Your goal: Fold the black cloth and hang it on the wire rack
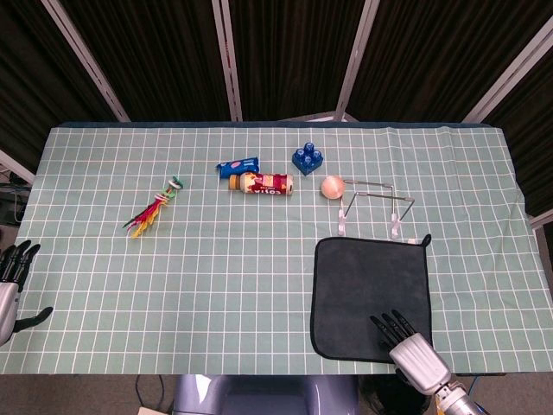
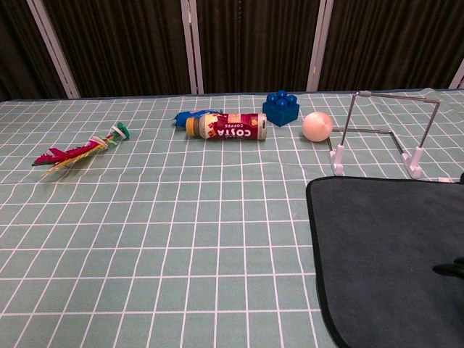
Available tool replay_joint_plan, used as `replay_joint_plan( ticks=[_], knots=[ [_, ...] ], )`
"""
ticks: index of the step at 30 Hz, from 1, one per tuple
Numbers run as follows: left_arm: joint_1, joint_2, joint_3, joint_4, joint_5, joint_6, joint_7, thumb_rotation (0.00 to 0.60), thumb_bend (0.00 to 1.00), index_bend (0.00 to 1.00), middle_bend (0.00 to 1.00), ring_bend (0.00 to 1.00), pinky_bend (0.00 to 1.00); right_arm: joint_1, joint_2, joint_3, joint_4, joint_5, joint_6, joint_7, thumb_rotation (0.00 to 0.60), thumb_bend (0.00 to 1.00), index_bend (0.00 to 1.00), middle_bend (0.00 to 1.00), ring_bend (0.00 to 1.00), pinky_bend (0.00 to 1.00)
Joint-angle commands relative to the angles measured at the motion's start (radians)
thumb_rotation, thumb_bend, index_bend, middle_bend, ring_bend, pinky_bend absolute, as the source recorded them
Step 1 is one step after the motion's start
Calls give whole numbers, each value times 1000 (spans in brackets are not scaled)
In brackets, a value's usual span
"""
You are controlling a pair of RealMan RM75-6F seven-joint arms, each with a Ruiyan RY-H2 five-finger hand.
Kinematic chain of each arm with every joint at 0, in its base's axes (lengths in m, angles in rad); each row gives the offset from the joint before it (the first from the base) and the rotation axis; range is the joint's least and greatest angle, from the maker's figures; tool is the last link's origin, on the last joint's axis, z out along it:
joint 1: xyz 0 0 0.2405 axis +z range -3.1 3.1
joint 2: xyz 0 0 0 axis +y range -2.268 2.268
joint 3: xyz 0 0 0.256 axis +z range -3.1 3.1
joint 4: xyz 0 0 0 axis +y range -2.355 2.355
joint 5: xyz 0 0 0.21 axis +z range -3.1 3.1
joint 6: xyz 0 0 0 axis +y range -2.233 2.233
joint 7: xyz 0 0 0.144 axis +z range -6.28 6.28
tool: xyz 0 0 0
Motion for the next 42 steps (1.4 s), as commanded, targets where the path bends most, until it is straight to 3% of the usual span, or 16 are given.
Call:
replay_joint_plan(
  ticks=[1,15,42],
  knots=[
    [-1,-1,-1,1,-3,-2,1,600,0,0,0,0,0,3,-6,0,8,1,1,1,600,146,425,0,0,0],
    [-2,-1,1,1,-3,-3,1,600,0,0,0,0,0,5,-31,-9,45,6,-2,-27,600,147,430,0,0,0],
    [-4,-1,1,2,-7,-4,0,600,0,0,0,0,0,9,-45,-15,67,8,30,-2,600,327,471,0,0,0]
  ],
)
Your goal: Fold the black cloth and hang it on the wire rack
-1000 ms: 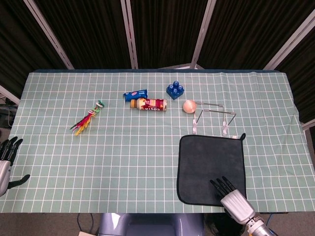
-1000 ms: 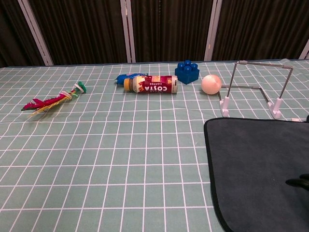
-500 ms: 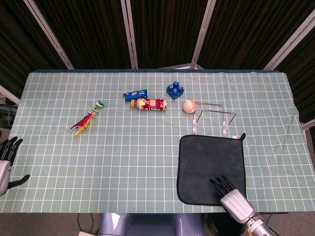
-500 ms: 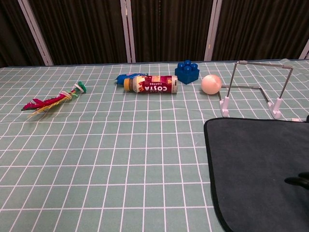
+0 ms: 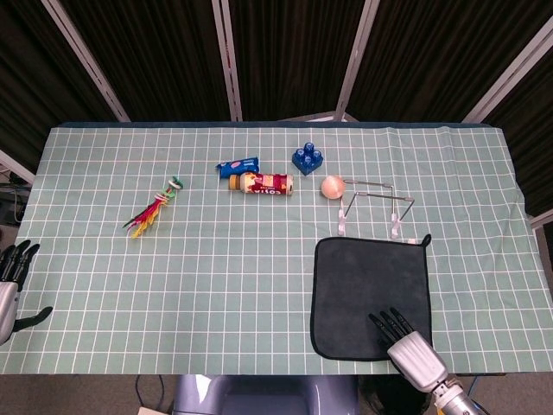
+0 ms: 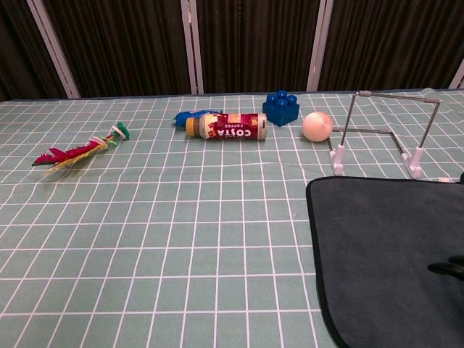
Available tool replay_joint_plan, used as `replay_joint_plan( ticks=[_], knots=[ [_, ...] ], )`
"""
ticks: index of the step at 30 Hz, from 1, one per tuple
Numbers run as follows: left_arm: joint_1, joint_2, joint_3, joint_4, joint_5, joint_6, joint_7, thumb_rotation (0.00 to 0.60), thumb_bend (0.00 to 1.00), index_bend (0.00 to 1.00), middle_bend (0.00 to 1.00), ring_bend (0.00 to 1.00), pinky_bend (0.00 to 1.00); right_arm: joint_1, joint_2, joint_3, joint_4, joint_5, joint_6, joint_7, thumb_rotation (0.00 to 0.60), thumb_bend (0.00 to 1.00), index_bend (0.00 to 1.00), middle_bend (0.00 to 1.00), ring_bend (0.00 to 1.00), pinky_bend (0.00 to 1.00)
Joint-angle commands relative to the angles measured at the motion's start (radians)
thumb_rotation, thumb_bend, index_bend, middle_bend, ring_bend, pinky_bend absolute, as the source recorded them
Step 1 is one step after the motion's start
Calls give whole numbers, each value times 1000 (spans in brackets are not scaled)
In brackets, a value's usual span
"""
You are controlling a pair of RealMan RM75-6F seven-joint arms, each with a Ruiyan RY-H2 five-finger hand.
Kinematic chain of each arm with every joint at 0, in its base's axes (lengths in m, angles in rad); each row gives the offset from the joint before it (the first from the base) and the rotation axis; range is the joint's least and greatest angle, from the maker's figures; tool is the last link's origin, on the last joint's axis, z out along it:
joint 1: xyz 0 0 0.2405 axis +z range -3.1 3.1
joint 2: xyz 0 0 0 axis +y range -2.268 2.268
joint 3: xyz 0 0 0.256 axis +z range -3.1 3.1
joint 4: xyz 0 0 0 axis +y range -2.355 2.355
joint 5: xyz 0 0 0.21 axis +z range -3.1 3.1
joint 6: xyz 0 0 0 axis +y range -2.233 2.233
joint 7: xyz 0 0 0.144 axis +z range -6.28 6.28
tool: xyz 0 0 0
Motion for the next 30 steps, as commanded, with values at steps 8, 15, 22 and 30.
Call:
replay_joint_plan(
  ticks=[8,15,22,30],
  knots=[
    [0,-2,1,0,0,0,3,600,0,0,0,0,0,1,-7,1,11,0,18,31,600,390,550,32,0,0],
    [0,0,0,-1,-1,2,1,600,0,0,0,0,0,8,-14,8,1,21,18,107,600,439,607,75,0,0],
    [1,3,-1,-1,-2,4,-5,600,0,0,0,0,0,27,-13,40,-40,67,-2,160,600,457,651,110,0,0],
    [0,3,-3,1,-5,2,-8,600,0,0,0,0,0,77,17,145,-152,235,-107,211,600,463,667,125,0,0]
  ],
)
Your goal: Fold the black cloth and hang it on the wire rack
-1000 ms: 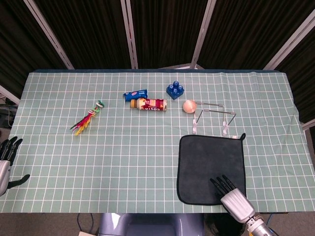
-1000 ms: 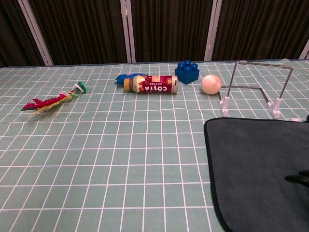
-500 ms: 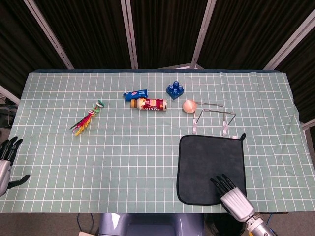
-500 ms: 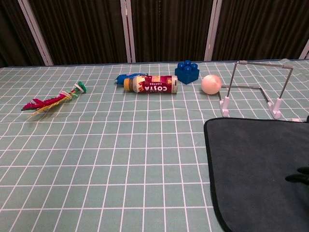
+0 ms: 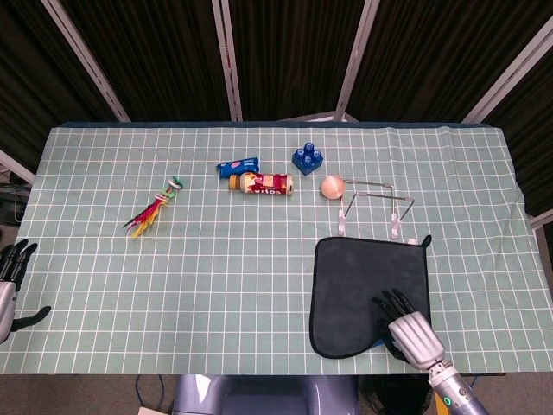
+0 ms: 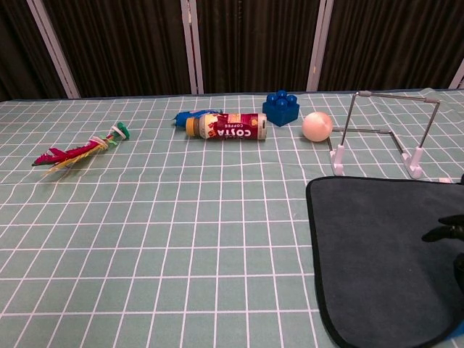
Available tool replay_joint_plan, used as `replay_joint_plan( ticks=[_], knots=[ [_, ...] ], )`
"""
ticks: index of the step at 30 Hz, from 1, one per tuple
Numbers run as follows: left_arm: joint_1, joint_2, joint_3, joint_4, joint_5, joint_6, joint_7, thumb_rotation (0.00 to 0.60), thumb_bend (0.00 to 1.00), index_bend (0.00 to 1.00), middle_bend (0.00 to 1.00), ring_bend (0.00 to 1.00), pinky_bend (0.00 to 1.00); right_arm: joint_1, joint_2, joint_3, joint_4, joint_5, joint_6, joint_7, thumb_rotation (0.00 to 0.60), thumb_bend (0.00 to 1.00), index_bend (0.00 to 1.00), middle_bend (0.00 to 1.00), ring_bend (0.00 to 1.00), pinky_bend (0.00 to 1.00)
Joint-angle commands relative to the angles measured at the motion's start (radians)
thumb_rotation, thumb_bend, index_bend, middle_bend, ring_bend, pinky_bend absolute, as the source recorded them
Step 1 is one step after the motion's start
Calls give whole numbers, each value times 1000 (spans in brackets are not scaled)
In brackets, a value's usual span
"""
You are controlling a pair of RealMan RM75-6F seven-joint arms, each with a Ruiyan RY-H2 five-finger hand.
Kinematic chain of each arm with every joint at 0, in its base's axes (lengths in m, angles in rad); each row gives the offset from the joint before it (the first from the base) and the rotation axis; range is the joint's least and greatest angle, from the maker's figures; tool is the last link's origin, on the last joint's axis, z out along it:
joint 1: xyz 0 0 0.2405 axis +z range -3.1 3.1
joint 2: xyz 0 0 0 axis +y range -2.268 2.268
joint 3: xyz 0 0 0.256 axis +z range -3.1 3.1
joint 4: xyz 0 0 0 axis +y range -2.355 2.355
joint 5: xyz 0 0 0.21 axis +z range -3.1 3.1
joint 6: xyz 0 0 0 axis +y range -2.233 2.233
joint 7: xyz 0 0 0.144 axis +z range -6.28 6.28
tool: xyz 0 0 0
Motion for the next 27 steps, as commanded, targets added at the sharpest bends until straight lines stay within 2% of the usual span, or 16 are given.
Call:
replay_joint_plan(
  ticks=[1,9,14,20,27],
  knots=[
    [-1,-1,0,0,-1,-1,2,600,0,0,0,0,0,41,23,72,-69,109,-82,10,600,464,667,125,0,0],
    [-3,-4,-3,3,-11,-8,9,600,0,0,0,0,0,120,23,210,-143,354,-228,-64,600,473,671,130,0,0],
    [-8,-8,-7,8,-23,-18,13,600,0,0,0,0,0,174,-14,288,-113,523,-287,-136,600,474,671,131,0,0],
    [-13,-12,-11,14,-37,-29,18,600,0,0,0,0,0,219,-62,338,-53,646,-299,-185,600,474,674,133,0,0],
    [-17,-16,-14,17,-48,-37,25,600,0,0,0,0,0,258,-100,364,11,728,-310,-209,600,475,675,133,0,0]
  ],
)
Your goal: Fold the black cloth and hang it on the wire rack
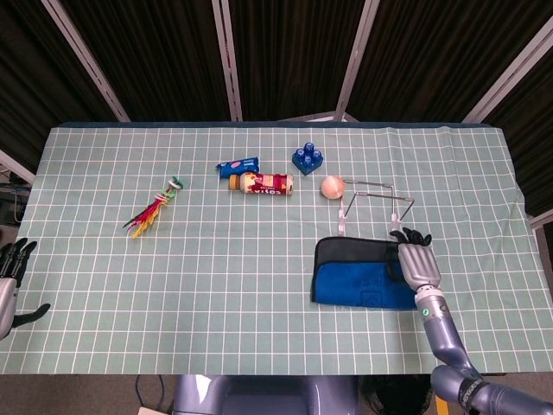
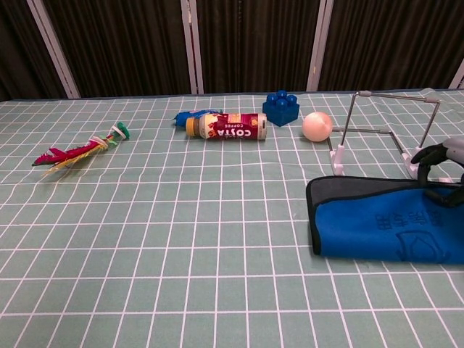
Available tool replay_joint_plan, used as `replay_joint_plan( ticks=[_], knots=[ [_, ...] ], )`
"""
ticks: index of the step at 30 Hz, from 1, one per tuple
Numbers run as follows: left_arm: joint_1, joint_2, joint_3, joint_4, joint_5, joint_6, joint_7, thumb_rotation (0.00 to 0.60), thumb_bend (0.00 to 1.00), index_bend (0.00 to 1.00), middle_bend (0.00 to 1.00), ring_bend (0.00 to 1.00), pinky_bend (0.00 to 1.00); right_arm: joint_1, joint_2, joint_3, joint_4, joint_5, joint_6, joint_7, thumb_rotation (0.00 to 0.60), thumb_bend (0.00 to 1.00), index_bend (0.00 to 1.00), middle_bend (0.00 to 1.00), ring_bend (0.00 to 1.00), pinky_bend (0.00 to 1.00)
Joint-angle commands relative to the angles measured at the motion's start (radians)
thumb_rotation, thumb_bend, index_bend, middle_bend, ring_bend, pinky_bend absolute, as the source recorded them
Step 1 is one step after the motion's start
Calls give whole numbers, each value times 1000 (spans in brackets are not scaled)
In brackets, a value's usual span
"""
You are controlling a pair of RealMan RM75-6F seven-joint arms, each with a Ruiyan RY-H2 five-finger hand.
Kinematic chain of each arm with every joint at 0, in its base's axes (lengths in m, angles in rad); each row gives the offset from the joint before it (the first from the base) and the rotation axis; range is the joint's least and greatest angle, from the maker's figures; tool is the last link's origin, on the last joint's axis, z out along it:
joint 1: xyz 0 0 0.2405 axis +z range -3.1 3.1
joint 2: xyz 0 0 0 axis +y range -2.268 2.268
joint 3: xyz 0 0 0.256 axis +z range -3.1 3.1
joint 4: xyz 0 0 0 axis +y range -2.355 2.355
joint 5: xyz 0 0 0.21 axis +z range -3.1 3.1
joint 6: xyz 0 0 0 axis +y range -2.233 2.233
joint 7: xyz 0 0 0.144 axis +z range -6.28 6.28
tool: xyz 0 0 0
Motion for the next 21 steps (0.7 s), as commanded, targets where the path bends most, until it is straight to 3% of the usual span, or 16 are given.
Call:
replay_joint_plan(
  ticks=[1,21],
  knots=[
    [-1,-1,-1,1,-3,-2,1,600,0,0,0,0,0,20,-22,12,35,33,-6,-14,600,475,675,133,0,0],
    [-7,-9,-2,4,-17,-12,15,600,0,0,0,0,0,66,-85,34,176,130,-12,-2,600,475,677,133,0,0]
  ],
)
